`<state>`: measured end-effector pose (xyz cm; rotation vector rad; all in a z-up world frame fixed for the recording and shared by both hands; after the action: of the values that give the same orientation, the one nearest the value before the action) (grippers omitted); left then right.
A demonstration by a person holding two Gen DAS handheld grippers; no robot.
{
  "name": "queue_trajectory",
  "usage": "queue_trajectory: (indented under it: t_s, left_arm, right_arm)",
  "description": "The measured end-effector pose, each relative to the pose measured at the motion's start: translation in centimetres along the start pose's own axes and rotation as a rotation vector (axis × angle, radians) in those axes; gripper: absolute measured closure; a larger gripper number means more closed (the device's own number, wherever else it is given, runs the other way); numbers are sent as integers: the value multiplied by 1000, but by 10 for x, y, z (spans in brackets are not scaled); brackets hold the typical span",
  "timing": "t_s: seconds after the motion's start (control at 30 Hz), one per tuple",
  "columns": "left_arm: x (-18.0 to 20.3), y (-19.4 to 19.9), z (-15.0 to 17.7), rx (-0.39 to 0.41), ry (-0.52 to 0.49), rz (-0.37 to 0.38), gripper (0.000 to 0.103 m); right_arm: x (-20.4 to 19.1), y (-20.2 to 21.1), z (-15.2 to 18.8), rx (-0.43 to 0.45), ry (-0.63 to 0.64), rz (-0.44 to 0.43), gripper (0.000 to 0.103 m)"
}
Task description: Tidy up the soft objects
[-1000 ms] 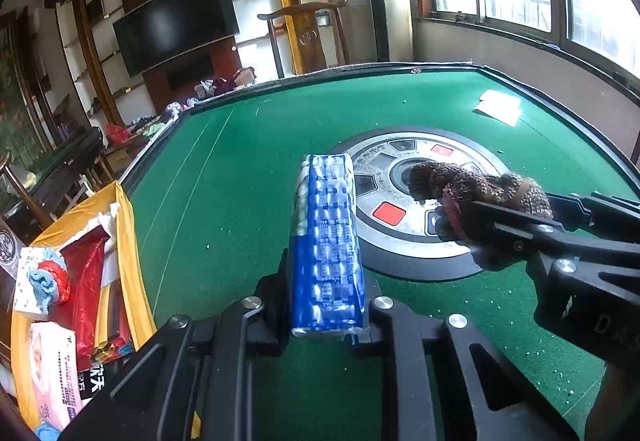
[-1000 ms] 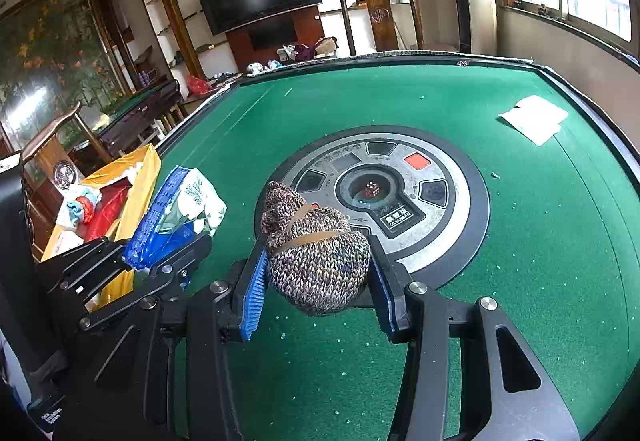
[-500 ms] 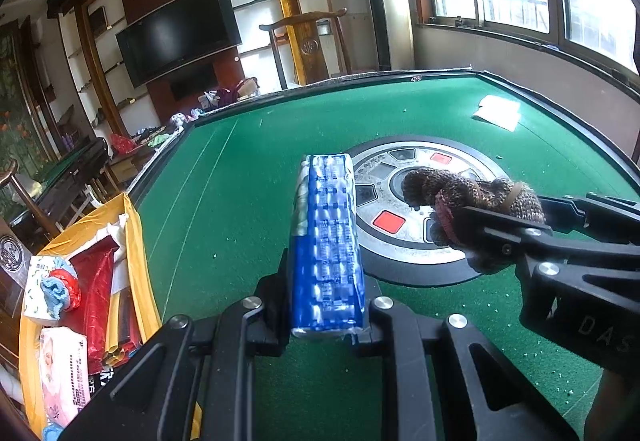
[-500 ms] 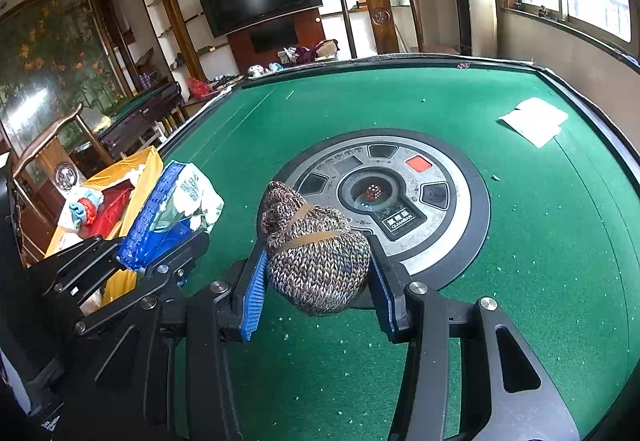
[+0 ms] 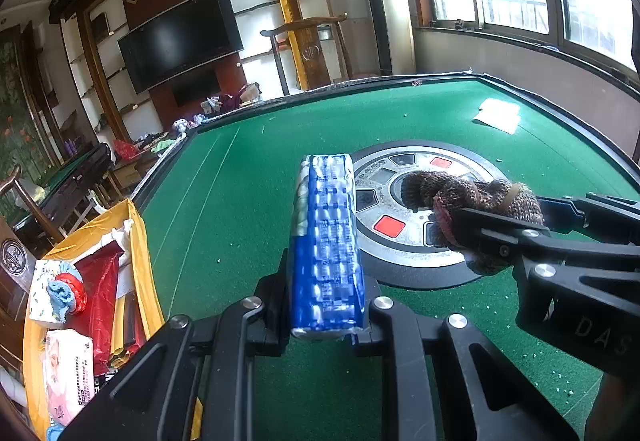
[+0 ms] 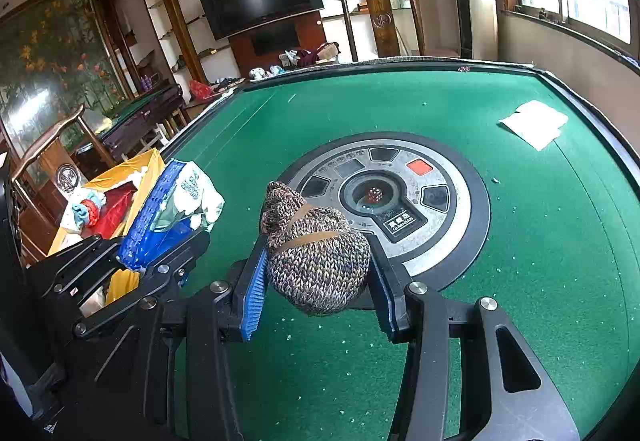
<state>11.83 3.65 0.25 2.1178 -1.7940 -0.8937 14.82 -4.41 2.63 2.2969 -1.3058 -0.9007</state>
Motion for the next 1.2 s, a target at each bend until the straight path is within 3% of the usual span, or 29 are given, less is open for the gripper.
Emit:
queue_trajectory:
  t_s: [1.2]
  left_arm:
    - [0, -1, 1, 1, 0, 0, 83]
  right_arm:
    - [-1, 0, 0, 2, 3, 1, 57]
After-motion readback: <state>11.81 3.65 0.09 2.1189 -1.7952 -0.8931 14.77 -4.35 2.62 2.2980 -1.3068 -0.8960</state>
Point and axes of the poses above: each gripper's, at about its wrist camera, not at the fingertips, and y roughly against the way its jaws point, x to its right, z to its underside, the point moved 6 cm from there along -y, roughly the way its jaws point, and after that the axes turned 12 degrees about -z, right-handed, at the moved point
